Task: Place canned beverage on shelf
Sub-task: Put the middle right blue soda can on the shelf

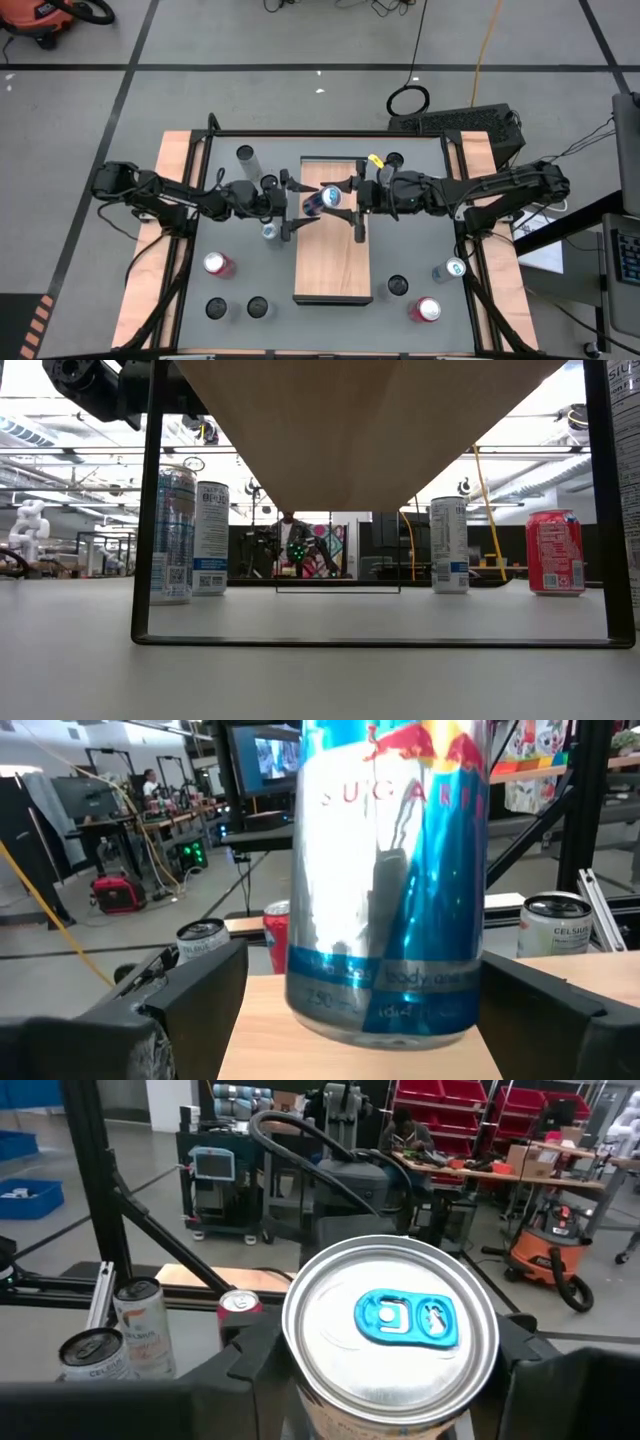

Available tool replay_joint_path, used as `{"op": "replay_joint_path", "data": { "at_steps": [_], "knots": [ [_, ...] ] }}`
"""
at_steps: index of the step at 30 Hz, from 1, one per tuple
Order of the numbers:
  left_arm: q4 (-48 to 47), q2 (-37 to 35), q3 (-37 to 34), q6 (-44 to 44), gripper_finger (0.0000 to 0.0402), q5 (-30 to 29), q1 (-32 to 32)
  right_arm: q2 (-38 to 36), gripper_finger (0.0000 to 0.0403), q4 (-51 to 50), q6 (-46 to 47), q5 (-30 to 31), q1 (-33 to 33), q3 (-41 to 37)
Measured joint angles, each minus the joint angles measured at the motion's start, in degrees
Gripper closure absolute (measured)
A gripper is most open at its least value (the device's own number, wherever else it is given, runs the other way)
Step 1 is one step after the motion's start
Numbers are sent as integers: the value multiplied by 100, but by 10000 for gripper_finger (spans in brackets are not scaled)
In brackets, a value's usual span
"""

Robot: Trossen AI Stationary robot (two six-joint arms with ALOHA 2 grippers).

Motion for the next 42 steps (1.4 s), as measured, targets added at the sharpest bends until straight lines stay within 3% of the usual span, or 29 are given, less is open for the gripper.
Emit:
{"op": "replay_joint_path", "data": {
  "at_steps": [6,18,27,33,42],
  "knots": [
    [92,0,0,1,58,4,-27,110,229,44,42,0,0,0],
    [33,0,0,24,153,106,-21,153,229,101,-5,15,-28,0],
    [18,0,0,21,166,151,-21,150,227,29,-25,17,-28,0],
    [-2,2,0,-70,167,220,-36,136,180,-125,-80,-8,-28,2],
    [89,2,0,-201,168,231,-248,-120,113,-1276,210,-9,-24,2]
  ]
}}
